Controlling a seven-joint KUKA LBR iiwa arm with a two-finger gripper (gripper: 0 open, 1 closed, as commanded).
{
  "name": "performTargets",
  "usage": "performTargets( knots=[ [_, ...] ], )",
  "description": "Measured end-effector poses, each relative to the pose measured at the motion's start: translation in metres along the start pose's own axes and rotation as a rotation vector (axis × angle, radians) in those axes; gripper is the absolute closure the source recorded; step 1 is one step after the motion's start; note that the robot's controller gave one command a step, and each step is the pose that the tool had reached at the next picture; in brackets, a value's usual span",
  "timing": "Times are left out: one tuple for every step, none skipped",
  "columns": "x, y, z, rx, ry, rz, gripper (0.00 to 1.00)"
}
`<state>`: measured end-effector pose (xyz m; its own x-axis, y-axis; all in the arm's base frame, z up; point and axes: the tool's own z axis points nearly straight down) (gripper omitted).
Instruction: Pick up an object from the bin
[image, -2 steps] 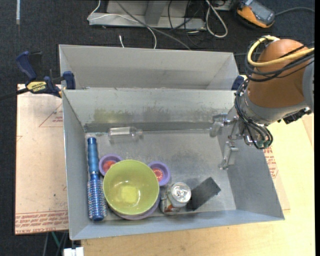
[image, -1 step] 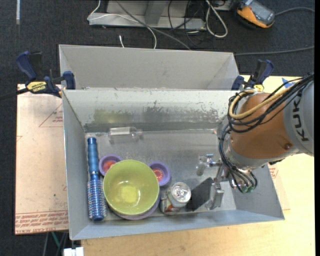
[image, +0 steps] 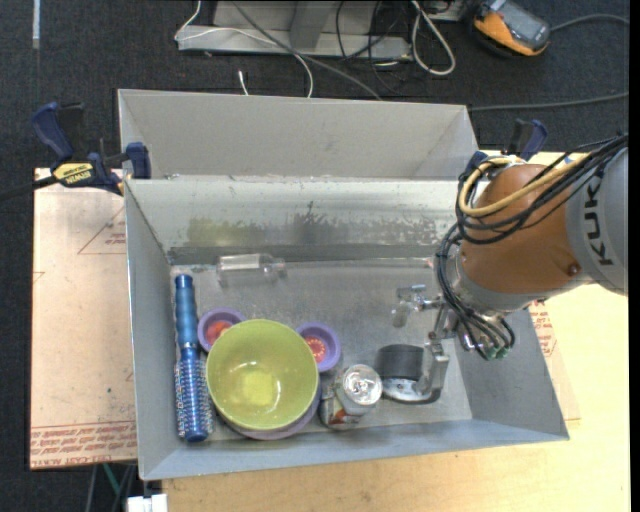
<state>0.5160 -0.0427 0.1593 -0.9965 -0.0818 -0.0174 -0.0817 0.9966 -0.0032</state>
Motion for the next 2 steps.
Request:
performTargets(
  knots=[
    [-0.002, 0.011, 0.063, -0.008, 0.025, -0.170, 0.00],
    [-0.001, 0.020, 0.047, -0.007, 0.003, -0.059, 1.00]
  ],
)
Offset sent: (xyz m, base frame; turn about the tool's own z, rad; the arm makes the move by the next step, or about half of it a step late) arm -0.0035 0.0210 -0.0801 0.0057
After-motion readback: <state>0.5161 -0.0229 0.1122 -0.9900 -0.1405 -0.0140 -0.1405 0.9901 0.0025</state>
